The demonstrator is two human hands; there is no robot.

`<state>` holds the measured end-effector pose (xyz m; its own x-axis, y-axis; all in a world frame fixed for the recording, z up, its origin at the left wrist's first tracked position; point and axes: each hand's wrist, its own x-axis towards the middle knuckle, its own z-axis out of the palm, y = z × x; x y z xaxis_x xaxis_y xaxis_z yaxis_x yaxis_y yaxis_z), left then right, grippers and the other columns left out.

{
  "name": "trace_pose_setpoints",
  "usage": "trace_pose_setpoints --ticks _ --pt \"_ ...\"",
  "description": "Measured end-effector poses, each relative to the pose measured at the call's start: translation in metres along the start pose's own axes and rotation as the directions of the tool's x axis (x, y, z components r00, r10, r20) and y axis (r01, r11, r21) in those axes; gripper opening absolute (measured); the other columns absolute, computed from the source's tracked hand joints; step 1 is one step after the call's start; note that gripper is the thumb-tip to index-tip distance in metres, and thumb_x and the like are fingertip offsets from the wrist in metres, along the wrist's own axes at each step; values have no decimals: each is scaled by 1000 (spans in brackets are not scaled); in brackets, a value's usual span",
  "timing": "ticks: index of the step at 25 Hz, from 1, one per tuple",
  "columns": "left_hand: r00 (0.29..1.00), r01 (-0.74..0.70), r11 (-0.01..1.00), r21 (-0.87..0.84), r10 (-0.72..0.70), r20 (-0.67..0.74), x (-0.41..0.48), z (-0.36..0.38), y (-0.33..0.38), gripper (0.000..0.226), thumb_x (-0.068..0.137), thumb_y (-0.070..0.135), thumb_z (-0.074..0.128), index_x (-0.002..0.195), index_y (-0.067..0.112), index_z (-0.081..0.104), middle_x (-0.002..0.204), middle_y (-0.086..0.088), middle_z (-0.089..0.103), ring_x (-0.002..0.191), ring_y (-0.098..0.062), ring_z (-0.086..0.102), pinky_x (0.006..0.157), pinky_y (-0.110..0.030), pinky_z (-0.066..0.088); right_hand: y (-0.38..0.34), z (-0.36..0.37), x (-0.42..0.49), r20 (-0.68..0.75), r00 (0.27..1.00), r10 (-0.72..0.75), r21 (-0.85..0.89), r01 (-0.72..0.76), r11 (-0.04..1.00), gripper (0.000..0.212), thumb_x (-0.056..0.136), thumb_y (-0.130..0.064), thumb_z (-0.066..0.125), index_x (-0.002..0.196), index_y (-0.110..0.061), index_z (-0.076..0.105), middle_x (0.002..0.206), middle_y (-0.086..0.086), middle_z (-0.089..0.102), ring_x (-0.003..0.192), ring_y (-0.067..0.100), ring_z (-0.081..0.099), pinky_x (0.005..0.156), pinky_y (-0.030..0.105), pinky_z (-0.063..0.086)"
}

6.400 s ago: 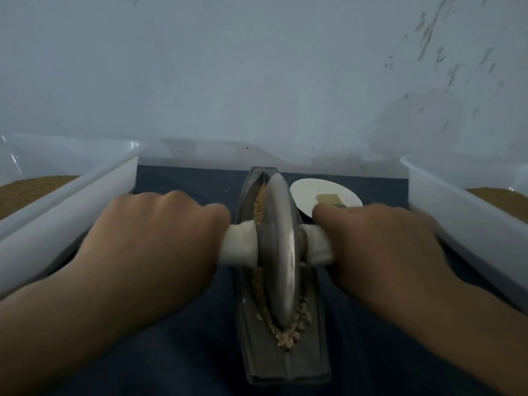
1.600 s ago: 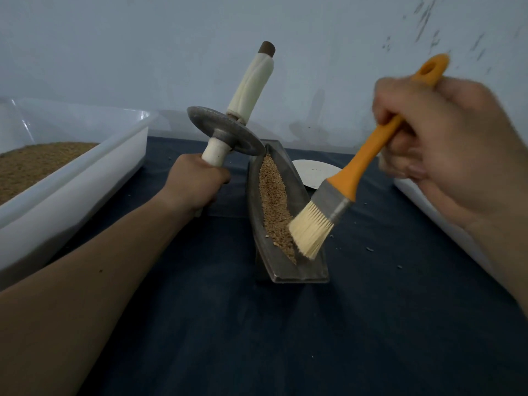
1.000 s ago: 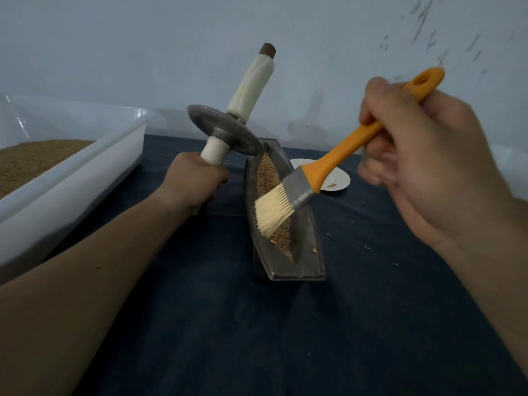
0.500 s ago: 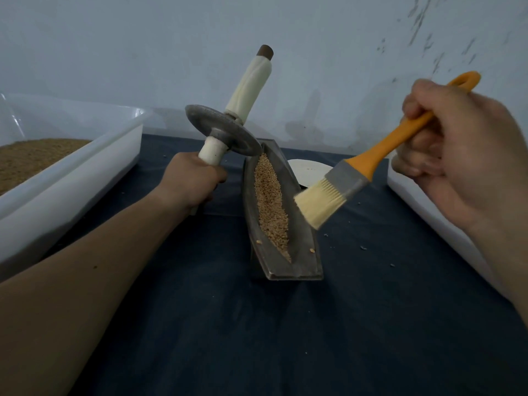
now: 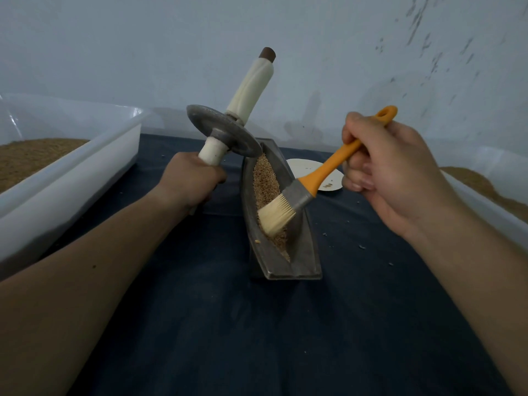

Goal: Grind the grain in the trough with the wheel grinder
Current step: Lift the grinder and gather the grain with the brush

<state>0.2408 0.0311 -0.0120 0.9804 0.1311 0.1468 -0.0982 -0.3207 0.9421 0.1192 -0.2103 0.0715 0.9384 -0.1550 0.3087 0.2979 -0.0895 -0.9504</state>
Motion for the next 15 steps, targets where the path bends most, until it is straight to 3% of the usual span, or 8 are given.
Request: trace_pose_setpoints --ticks 3,8,12,15 --pt "1000 -3 1000 -13 3 12 -1 0 0 11 74 11 70 81 8 63 57 -6 57 44 -15 52 46 -28 43 -7 5 -2 -29 999 -28 29 29 999 30 100 -20 56 71 -14 52 54 2 21 57 24 12 57 42 18" --pt "1000 1 1000 4 -1 15 0 -1 1 12 74 12 71 83 8 64 56 -4 59 42 -13 53 43 -26 44 -12 12 -15 -21 995 -94 116 96 989 30 102 -23 56 73 -13 54 50 -1 25 48 18 19 48 31 25" --pt "1000 2 1000 0 -2 18 2 -1 -1 13 73 13 72 84 10 64 57 -5 60 42 -13 54 44 -26 44 3 10 -29 18 991 -132 54 131 990 34 103 -23 55 70 -16 56 49 -4 29 45 15 24 45 29 27" --pt "1000 -3 1000 4 3 11 3 -1 -2 14 72 14 71 82 9 64 56 -6 59 42 -16 53 45 -27 43 7 -6 -27 -65 993 -99 -1 99 995 35 102 -20 55 66 -17 55 49 -3 27 45 16 22 46 32 24"
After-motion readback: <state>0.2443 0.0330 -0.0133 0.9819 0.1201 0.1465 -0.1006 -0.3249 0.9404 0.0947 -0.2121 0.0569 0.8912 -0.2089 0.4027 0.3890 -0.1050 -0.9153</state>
